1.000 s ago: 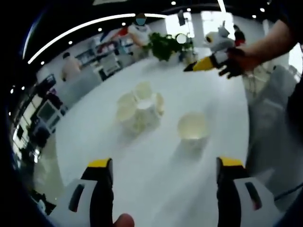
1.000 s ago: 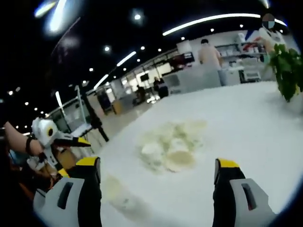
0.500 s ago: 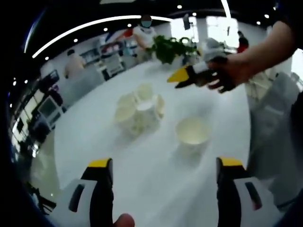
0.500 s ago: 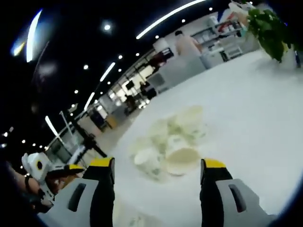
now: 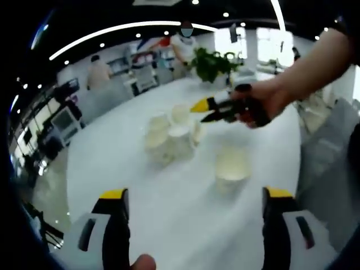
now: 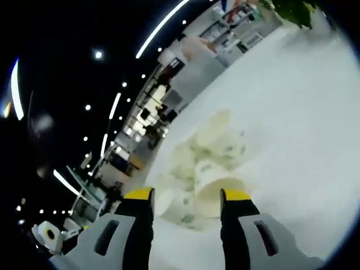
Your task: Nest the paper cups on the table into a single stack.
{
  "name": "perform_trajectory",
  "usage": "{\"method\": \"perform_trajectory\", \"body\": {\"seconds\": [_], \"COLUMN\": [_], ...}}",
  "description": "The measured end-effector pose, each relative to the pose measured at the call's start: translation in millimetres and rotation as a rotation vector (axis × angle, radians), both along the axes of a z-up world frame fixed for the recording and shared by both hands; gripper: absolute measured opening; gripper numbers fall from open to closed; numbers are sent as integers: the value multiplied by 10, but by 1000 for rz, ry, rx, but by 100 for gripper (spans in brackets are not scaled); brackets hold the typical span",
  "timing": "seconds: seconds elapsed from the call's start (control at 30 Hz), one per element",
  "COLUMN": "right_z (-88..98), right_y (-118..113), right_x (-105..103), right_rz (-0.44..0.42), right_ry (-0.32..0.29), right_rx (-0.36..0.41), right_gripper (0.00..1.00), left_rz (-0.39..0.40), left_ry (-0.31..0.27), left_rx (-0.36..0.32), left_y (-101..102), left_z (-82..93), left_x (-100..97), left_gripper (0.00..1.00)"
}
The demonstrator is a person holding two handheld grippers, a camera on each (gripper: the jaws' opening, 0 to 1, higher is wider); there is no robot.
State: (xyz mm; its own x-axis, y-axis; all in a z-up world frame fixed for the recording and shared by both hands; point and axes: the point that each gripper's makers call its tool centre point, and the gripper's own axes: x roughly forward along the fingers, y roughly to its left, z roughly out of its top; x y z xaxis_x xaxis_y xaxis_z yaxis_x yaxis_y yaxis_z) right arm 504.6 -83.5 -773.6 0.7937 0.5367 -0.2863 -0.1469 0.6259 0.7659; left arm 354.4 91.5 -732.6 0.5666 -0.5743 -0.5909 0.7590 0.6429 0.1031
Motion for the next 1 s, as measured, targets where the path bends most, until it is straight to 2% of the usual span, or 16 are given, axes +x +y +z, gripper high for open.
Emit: {"method": "perform_trajectory", "body": {"seconds": [0.17, 0.3, 0.57, 0.73, 0.9, 1.0], "right_z": [-61, -101, -107, -129, -138, -162], "right_y": [34, 52, 74, 76, 62, 57], "right_x": [18, 34, 74, 94, 143, 144], "right_rz": [6, -2, -31, -51, -64, -73], "right_ry": [32, 48, 66, 80, 80, 89], "right_rx": [51, 84, 143, 168, 200, 207], "right_gripper": [31, 30, 21, 14, 3, 0], "left_rz": [5, 19, 53, 74, 79, 92], "left_ry": [16, 25, 13, 16, 8, 16], "left_rx": [-2, -11, -28, -28, -12, -2], "left_y": [11, 30, 166, 228, 290, 328], "left_z": [-29, -33, 43, 62, 84, 62], "left_x": [-38, -38, -17, -96, -167, -188], "left_gripper": [99, 99, 98, 99, 98, 98]}}
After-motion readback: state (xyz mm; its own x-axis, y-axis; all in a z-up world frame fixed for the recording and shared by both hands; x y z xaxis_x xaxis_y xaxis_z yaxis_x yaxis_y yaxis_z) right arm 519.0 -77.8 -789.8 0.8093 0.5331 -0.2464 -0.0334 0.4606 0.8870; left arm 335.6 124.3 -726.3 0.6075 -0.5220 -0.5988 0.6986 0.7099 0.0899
